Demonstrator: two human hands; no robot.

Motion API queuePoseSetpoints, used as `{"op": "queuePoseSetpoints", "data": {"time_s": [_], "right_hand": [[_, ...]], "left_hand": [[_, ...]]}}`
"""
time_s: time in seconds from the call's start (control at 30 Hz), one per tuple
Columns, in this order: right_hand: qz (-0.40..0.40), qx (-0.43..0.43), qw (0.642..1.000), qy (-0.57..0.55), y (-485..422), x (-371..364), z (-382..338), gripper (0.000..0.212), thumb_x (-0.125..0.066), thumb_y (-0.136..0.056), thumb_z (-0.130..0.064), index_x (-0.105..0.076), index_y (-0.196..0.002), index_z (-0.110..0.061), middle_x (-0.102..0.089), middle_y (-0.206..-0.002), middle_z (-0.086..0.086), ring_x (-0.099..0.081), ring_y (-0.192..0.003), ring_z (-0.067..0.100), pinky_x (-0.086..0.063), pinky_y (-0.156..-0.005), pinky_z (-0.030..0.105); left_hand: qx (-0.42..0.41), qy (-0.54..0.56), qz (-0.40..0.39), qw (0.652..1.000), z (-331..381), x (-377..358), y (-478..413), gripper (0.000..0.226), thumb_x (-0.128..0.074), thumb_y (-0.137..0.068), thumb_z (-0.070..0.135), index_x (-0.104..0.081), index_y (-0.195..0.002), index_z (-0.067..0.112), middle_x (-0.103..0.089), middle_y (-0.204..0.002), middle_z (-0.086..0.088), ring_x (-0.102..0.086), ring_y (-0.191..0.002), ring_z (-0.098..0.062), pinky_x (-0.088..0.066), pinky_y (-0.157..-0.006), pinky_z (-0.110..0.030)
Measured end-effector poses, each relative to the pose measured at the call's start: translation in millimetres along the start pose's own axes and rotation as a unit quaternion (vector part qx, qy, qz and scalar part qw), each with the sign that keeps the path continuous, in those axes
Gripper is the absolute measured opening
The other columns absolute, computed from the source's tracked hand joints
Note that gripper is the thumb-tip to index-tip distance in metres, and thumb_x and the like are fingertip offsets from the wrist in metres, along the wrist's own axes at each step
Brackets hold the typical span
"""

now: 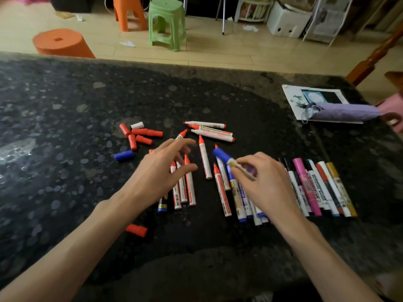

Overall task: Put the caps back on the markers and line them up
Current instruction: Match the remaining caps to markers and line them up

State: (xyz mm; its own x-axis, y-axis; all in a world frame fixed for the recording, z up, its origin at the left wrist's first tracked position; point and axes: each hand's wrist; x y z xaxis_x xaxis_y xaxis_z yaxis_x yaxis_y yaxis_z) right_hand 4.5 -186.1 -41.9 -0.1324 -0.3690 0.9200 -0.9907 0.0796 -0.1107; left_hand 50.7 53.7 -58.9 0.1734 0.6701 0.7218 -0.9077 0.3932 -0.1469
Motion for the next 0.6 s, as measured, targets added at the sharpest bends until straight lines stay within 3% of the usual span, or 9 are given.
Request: {"op": "queuePoseSetpoints", "data": {"time_s": [0.07, 0.17, 0.3, 0.37, 0.5, 0.6], "right_hand": [[0.012, -0.067, 0.997, 0.021, -1.1, 7.1, 12.8, 0.023, -0.068, -0.097, -0.04, -0.071, -0.116, -0.026, -0.061, -0.096, -0.009, -0.056, -0.08, 0.005, -0.038, -0.064, 0.02], [-0.005, -0.119, 0.993, 0.019, 1.0, 10.7, 21.2, 0.023, -0.069, -0.097, -0.04, -0.066, -0.115, -0.025, -0.062, -0.083, -0.013, -0.061, -0.073, 0.002, -0.048, -0.062, 0.023], [-0.027, -0.127, 0.99, 0.047, 5.9, 11.6, 20.5, 0.021, -0.071, -0.095, -0.045, -0.059, -0.103, -0.029, -0.059, -0.077, -0.014, -0.052, -0.065, -0.004, -0.032, -0.053, 0.015], [-0.036, -0.125, 0.989, 0.064, 6.8, 11.6, 20.1, 0.023, -0.071, -0.094, -0.047, -0.056, -0.097, -0.03, -0.06, -0.075, -0.012, -0.053, -0.065, -0.002, -0.032, -0.053, 0.018], [-0.043, -0.121, 0.987, 0.1, 7.7, 9.2, 22.1, 0.027, -0.068, -0.094, -0.052, -0.052, -0.098, -0.032, -0.064, -0.073, -0.009, -0.062, -0.071, 0.008, -0.049, -0.061, 0.031], [-0.054, -0.12, 0.987, 0.093, 6.5, 13.4, 23.4, 0.027, -0.068, -0.094, -0.051, -0.05, -0.098, -0.032, -0.063, -0.076, -0.01, -0.061, -0.072, 0.008, -0.049, -0.061, 0.031]], "left_hand": [[0.005, -0.022, 0.024, 0.999, -1.2, 2.5, -0.9, 0.041, -0.065, -0.094, 0.038, -0.056, -0.134, 0.036, -0.061, -0.114, 0.019, -0.063, -0.097, 0.005, -0.054, -0.083, -0.022], [0.012, -0.051, 0.054, 0.997, -5.4, 3.4, -3.2, 0.031, -0.063, -0.097, 0.029, -0.062, -0.128, 0.032, -0.065, -0.109, 0.017, -0.064, -0.095, 0.002, -0.053, -0.079, -0.02], [0.046, -0.069, 0.095, 0.992, -11.3, 8.0, -6.4, 0.027, -0.059, -0.098, 0.021, -0.067, -0.123, 0.029, -0.069, -0.108, 0.015, -0.064, -0.094, 0.0, -0.041, -0.074, -0.009], [0.065, -0.069, 0.114, 0.989, -12.4, 13.0, -7.9, 0.026, -0.059, -0.098, 0.019, -0.069, -0.12, 0.027, -0.07, -0.106, 0.015, -0.063, -0.091, 0.0, -0.039, -0.074, -0.009], [0.091, -0.047, 0.149, 0.984, -19.2, 23.5, -7.8, 0.027, -0.058, -0.095, 0.013, -0.071, -0.115, 0.027, -0.074, -0.101, 0.014, -0.067, -0.09, -0.007, -0.053, -0.082, -0.033], [0.118, -0.043, 0.168, 0.978, -25.6, 32.3, -7.2, 0.029, -0.057, -0.096, 0.011, -0.07, -0.115, 0.029, -0.073, -0.098, 0.017, -0.067, -0.092, -0.006, -0.055, -0.089, -0.038]]}}
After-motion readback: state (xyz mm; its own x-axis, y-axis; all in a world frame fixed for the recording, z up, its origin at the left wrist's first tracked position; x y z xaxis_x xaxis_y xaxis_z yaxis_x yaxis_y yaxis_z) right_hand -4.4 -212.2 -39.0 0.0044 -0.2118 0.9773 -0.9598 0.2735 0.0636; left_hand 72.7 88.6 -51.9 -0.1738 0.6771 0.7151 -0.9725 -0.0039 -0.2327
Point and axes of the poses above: each hand's wrist, its own y-axis away from the middle knuckle, its own x-axis out of the back of the hand, z = x × y
